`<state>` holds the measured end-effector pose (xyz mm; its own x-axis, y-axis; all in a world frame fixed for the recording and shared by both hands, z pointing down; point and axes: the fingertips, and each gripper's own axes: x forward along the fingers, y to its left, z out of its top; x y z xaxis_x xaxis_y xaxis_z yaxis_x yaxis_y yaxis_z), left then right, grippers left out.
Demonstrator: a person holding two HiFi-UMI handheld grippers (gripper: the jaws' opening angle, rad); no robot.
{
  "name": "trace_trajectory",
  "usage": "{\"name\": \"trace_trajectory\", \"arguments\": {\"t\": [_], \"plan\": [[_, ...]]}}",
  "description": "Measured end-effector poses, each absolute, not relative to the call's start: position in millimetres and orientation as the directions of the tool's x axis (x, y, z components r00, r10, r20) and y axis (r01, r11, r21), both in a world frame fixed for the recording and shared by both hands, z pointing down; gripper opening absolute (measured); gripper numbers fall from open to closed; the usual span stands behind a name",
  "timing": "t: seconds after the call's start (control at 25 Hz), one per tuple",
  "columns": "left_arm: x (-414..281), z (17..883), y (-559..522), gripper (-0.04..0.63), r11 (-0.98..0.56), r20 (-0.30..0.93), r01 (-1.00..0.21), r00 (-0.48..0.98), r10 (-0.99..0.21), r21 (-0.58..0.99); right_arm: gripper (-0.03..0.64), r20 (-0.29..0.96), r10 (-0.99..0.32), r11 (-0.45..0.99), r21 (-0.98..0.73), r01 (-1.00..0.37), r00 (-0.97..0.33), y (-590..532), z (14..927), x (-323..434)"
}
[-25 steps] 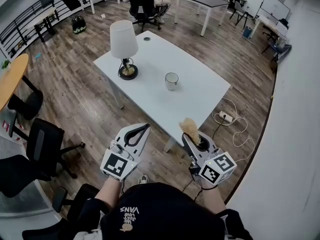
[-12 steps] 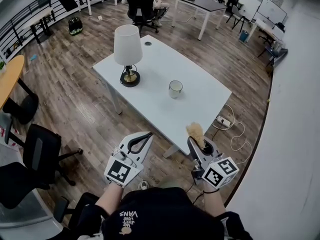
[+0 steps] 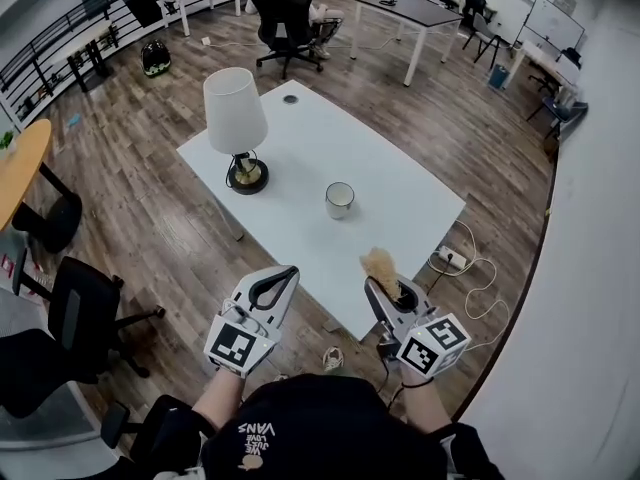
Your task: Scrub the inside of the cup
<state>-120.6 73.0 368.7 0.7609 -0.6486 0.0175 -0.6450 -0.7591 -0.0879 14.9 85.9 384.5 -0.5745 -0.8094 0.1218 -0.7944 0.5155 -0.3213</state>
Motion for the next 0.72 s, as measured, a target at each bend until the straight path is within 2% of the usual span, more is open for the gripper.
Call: {"name": "trace_trajectory", "arguments": {"t": [0.36, 0.72], "plan": [[-55, 368, 22, 0.011, -0.721, 0.023, -0.682, 0.725, -0.689, -0.118, 0.1, 0.125, -0.752, 0.582, -0.338, -0.74, -0.648, 38, 396, 64], [-37, 375, -13, 0.011, -0.695, 0.046, -0.709, 0.695, -0.717, -0.117, 0.1, 0.13, -0.704, 0.626, -0.352, -0.696, -0.698, 1, 404, 73]]}}
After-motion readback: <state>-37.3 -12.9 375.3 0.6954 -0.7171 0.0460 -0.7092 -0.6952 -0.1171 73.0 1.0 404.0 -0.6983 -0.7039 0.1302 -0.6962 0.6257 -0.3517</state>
